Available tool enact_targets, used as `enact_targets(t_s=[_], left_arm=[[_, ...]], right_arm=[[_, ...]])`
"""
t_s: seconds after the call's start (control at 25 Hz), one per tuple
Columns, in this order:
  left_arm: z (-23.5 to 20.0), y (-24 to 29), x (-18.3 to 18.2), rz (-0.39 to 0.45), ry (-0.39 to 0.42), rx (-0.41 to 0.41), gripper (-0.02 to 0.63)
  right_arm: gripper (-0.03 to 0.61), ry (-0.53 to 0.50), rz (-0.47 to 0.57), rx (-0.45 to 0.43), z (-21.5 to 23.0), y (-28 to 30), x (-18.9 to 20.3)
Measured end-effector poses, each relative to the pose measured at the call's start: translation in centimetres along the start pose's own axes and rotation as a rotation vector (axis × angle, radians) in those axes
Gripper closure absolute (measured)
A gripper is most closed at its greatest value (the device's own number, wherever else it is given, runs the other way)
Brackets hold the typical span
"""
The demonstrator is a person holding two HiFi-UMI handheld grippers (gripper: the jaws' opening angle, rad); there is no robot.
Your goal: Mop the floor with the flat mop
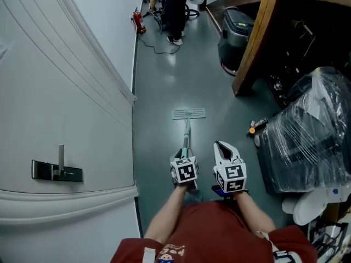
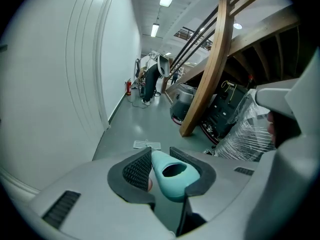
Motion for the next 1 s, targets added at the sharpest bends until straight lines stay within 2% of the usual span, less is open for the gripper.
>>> enact_targets(t_s=[0.2,0.4,0.72,1.0], left_arm=[[-1.6,2.1,-2.1,-0.005,0.026,0.020,0.485],[-1.4,4.8,-4.2,-0.007,0.054,0.027,0.485],[1.0,12.4,-9.2,0.004,0.115,0.027,0.485],[3.5,17.8,-14.3,0.001,0.102,0.009,0.485]], right_arm=[[0.558,-0.002,0.009,0.021,-0.4,3.3,-1.6],[0.558,0.023,0.015,0.056,1.5,6.4,-2.4],[0.558,0.041,0.015,0.061,7.7,13.3,-4.0],[0.558,0.041,0.019,0.043,13.7,18.3,-6.4]])
Point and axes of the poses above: the fingertips, and each gripper's own axes: y forward along the fingers, z to its right, x out of its underside, the point moved 10 cm from there along -y, backward along the fingers, and after that the axes turned 5 degrees about z, right-handed, at the moved point
